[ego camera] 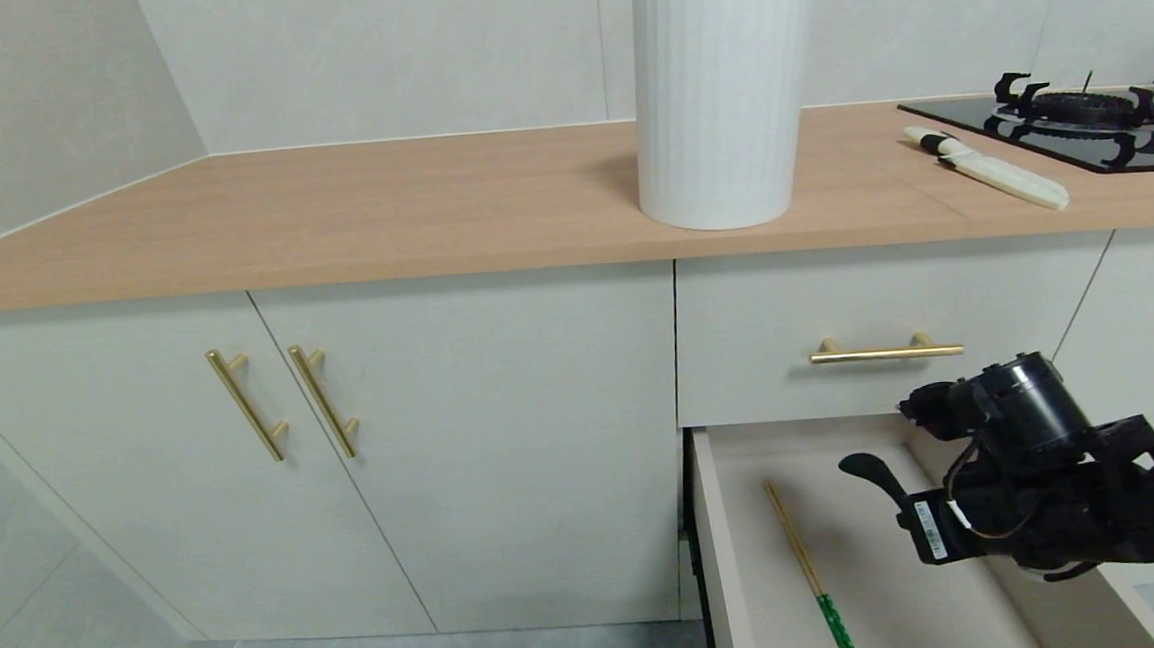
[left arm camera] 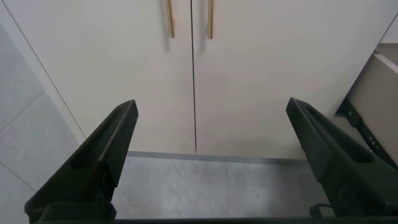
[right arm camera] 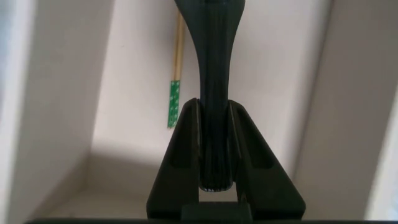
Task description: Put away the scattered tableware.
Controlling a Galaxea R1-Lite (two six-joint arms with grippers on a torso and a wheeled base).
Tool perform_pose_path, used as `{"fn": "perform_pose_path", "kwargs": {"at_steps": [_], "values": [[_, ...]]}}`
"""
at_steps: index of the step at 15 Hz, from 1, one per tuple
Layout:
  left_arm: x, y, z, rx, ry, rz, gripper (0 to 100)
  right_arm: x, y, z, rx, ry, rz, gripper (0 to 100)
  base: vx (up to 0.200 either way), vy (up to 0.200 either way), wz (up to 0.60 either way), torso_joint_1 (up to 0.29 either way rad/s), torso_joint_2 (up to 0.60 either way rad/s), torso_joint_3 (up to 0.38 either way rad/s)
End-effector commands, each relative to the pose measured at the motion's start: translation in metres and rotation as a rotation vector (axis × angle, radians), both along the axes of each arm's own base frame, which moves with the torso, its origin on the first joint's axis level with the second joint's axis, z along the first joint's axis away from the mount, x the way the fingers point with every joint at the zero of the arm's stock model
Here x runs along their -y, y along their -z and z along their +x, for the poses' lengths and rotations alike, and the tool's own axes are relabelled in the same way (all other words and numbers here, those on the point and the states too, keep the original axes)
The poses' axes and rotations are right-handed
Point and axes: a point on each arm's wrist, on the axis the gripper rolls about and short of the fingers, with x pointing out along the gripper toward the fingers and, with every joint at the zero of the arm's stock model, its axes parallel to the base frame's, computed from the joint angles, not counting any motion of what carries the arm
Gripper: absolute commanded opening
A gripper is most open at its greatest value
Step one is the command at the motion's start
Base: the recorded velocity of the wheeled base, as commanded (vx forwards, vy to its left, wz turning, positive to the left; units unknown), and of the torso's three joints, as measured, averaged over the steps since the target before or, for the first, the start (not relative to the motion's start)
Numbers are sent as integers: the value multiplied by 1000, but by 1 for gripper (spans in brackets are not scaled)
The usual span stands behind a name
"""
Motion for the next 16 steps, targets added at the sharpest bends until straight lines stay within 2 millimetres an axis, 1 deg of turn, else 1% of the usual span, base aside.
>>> {"fn": "perform_pose_path", "kwargs": {"at_steps": [1,3,6,7,8,16], "values": [[0,0,0,1,0,0,100,-2,47,15,-115,17,-45,0,0,0,0,0,0,0],[0,0,0,-1,0,0,100,-4,76,20,-151,20,-55,0,0,0,0,0,0,0],[0,0,0,1,0,0,100,-2,117,33,-138,45,-50,0,0,0,0,0,0,0],[0,0,0,1,0,0,100,0,128,36,-139,60,-49,0,0,0,0,0,0,0],[0,0,0,1,0,0,100,1,131,38,-131,71,-41,0,0,0,0,0,0,0],[0,0,0,1,0,0,100,3,134,42,-120,98,-21,0,0,0,0,0,0,0]]}}
